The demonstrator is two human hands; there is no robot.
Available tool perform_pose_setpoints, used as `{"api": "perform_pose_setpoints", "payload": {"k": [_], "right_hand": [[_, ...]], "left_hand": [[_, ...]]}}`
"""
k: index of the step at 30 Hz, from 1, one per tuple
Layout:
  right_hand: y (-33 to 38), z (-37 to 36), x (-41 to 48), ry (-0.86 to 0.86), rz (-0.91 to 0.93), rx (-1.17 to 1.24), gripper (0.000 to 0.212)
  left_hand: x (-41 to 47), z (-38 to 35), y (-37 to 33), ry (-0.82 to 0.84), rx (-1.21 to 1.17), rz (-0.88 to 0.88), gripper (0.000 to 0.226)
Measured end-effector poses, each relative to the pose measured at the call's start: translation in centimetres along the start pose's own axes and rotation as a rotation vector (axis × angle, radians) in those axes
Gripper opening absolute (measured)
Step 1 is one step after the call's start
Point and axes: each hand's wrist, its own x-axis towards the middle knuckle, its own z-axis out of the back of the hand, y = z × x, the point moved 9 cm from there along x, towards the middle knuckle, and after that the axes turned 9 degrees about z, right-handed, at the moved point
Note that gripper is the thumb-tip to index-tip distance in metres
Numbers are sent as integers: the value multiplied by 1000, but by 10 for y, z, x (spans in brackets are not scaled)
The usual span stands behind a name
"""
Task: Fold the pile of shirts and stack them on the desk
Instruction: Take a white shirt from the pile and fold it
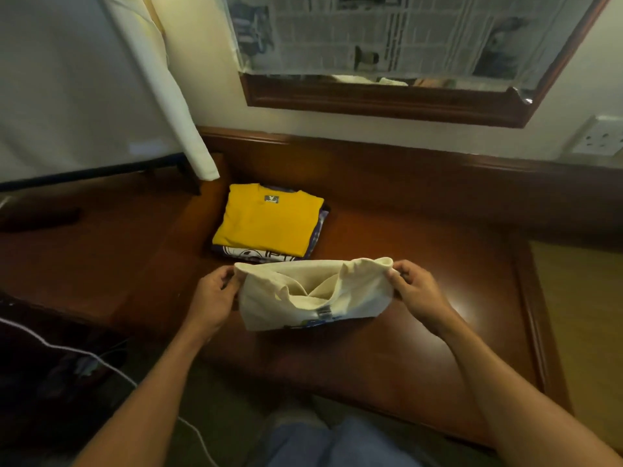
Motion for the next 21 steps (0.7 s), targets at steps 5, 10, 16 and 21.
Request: {"api": "perform_pose_setpoints", "payload": {"k": [5, 10, 16, 21], "right_hand": [[22, -55, 67, -48, -2, -32, 20], [18, -103, 125, -69, -121, -93, 30], [-26, -140, 149, -157, -424, 51, 43], [-37, -159, 157, -154, -492, 208, 26]], "left_hand": [[69, 57, -25, -61, 136, -36, 31], [156, 83, -6, 22, 100, 149, 40], [227, 73, 39, 108, 188, 375, 37], [242, 53, 48, 277, -71, 472, 48]]}}
